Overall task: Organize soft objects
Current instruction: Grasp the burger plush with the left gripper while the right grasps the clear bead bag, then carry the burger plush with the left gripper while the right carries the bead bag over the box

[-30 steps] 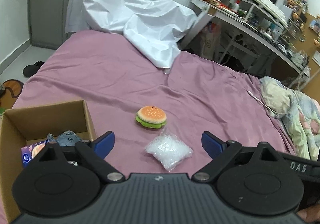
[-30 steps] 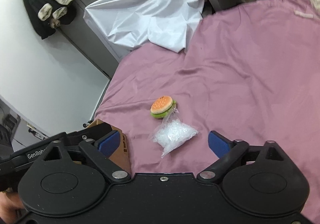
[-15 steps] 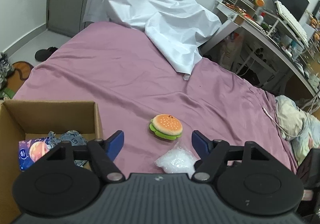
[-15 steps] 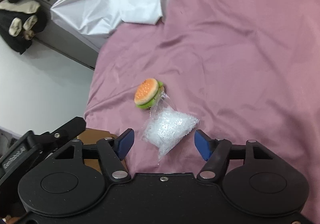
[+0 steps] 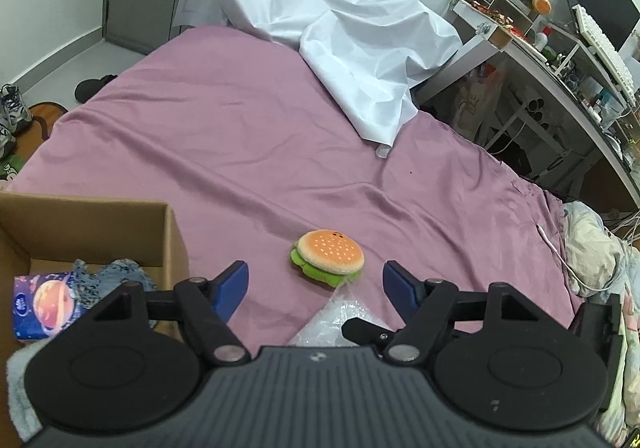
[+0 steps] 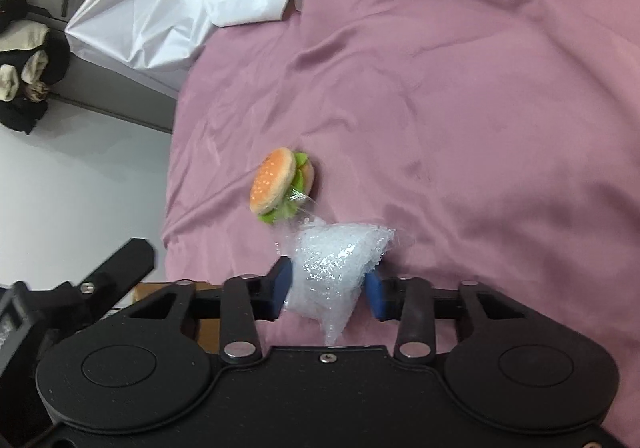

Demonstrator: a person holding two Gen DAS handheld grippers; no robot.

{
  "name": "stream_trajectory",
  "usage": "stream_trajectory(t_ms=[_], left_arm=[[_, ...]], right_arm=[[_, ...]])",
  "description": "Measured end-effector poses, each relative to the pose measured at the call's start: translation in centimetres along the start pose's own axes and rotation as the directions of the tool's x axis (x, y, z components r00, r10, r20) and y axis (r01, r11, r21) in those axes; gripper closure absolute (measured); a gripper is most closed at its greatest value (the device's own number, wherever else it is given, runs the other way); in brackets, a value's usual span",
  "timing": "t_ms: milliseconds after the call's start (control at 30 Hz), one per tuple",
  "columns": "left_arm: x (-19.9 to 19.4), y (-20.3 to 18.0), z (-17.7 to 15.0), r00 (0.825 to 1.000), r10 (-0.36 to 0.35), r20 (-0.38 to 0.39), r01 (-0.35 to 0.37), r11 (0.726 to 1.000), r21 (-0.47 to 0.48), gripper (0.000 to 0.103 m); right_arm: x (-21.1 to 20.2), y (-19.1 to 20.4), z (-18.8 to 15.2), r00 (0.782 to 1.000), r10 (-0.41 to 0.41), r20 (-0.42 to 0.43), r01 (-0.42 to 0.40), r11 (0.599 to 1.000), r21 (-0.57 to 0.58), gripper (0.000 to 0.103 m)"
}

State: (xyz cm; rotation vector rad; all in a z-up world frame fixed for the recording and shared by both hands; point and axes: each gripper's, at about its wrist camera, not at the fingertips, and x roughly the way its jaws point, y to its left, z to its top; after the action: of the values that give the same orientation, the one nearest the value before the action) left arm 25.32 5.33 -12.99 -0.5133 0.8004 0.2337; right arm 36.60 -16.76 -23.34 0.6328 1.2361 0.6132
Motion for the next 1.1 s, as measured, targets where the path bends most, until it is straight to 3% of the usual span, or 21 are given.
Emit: stream_trajectory(t_ms=[667, 1033, 1100], left_arm=[[6.5, -2.5, 0.7, 0.995, 0.058, -0.084, -0.059, 0.998, -0.013, 0.026], [10.8, -4.0, -0.3, 0.981, 0.144, -0.13, -0.134, 0.988, 0.08, 0.026], [11.2, -4.0, -0.4, 0.978, 0.169, -0.121, -0.16, 0.984, 0.079, 0.03]], right_arm=[[-3.7, -2.1, 2.8, 0.988, -0.09, 0.125, 0.103, 0.99, -0.101, 0.07], [-4.9, -2.9, 3.0, 0.982, -0.119, 0.148, 0.135, 0.985, -0.105, 0.07], [-5.2, -2.9, 2.9, 0.98, -0.128, 0.153, 0.145, 0.984, -0.108, 0.07]])
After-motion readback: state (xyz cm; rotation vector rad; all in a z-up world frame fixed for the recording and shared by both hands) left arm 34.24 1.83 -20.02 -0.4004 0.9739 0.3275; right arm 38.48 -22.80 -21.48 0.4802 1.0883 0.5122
